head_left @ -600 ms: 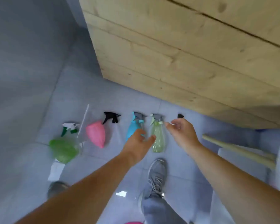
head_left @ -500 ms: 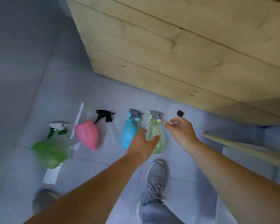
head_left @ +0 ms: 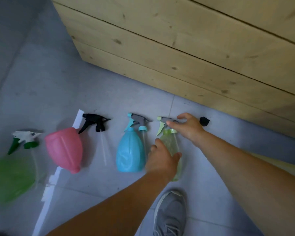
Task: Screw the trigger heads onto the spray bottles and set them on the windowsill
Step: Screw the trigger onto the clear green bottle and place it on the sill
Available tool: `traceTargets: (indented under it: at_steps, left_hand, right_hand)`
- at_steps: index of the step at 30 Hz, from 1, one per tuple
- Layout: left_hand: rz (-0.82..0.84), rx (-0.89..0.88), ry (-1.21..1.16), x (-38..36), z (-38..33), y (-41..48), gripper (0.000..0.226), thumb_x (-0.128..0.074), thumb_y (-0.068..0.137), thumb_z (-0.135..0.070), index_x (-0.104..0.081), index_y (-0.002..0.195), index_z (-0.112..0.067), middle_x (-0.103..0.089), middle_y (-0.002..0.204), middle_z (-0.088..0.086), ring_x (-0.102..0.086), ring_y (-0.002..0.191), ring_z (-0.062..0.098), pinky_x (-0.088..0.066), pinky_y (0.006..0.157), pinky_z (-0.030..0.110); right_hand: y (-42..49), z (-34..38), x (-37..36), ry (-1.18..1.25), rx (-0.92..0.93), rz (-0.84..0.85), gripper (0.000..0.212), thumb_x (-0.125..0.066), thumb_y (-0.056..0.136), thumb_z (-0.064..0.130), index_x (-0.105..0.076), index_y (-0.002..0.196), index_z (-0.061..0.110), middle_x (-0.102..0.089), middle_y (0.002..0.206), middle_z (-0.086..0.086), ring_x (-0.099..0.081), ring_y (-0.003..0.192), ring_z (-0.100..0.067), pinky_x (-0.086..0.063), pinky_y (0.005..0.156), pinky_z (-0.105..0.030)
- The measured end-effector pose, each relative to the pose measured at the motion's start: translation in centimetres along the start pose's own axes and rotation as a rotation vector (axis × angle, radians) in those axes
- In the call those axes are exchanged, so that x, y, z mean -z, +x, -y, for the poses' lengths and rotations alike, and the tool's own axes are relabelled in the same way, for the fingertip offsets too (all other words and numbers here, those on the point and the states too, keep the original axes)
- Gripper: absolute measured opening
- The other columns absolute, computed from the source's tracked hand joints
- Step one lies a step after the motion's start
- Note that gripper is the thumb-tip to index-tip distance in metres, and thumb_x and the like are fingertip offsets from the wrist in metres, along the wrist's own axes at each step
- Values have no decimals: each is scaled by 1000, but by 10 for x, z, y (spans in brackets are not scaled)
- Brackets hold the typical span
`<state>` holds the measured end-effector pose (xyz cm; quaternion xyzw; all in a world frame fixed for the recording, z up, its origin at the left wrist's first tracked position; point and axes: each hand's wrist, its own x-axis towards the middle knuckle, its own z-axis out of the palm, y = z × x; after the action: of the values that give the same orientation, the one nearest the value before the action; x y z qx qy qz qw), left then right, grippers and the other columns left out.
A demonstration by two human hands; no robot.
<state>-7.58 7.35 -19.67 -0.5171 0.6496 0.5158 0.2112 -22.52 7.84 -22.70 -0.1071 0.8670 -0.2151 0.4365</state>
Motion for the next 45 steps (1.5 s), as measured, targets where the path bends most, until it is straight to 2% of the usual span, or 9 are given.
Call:
traceTargets:
  at_steps: [10,17,21,26,29,32,35,37,45]
  left_hand:
    - [-80,-37,-56,-19,6,3,67,-63,94,-51,-31,142,-16,-48,143,11,-57,129,34,-49,100,44]
    - [-59,-107,-304,-2,-1,-12,55,-73,84,-48,-44,122,-20,-60,127,9,-65,115,31,-53,97,42]
    - [-72,-224,-412,35,-14,-36,53,-75,77,-54,-42,111,-30,-64,117,7,-67,104,25,-55,93,39]
    - [-231,-406,-347,107,-11,-106,56,-74,75,-58,-35,110,-38,-65,103,-7,-68,101,19,-56,91,40]
    - [-251,-474,-333,147,5,-154,59,-78,85,-43,-36,125,-33,-52,95,-20,-66,91,9,-59,86,32]
    - [-307,-499,-251,187,28,-205,87,-81,82,-44,-33,152,-22,-56,113,-11,-64,105,11,-53,92,25]
    - [-336,-495,-169,224,51,-255,50,-83,75,-47,-60,112,-22,-68,98,3,-63,85,9,-57,85,29]
    - [-374,-493,-124,241,66,-282,59,-79,61,-59,-63,101,-19,-71,94,14,-60,76,13,-58,87,45]
    - [-496,-548,-31,264,127,-350,69,-77,56,-64,-58,115,-32,-66,105,-10,-66,99,13,-56,95,38]
  right_hand:
    - [17,-6,0,-128,28,8,47,-90,60,40,-50,68,18,-53,68,1,-56,67,-18,-50,64,-36]
    - [-5,21,30,176,9,156,24,-81,78,15,-58,86,11,-66,75,-7,-66,53,-11,-57,52,-26]
    - [-28,62,48,197,111,136,25,-83,76,24,-66,92,14,-72,89,-8,-66,70,-15,-56,70,-31]
    - [-103,132,66,183,346,82,26,-82,76,30,-68,91,15,-74,103,-12,-64,80,-17,-50,62,-26]
    - [-168,172,78,239,519,15,18,-79,80,23,-67,92,14,-75,104,-12,-69,90,-19,-52,61,-24]
    - [-247,207,93,363,718,-48,10,-73,86,19,-64,89,16,-77,97,-11,-71,85,-16,-54,65,-26]
    - [-320,233,106,559,862,-62,10,-66,91,22,-63,97,15,-77,97,-8,-74,88,-16,-55,70,-28]
    - [-363,244,109,698,919,-21,11,-64,93,23,-63,100,14,-76,95,-7,-72,86,-16,-56,74,-29]
    - [-461,262,83,994,1028,117,17,-62,94,21,-61,106,8,-77,90,-6,-72,91,-17,-56,82,-30]
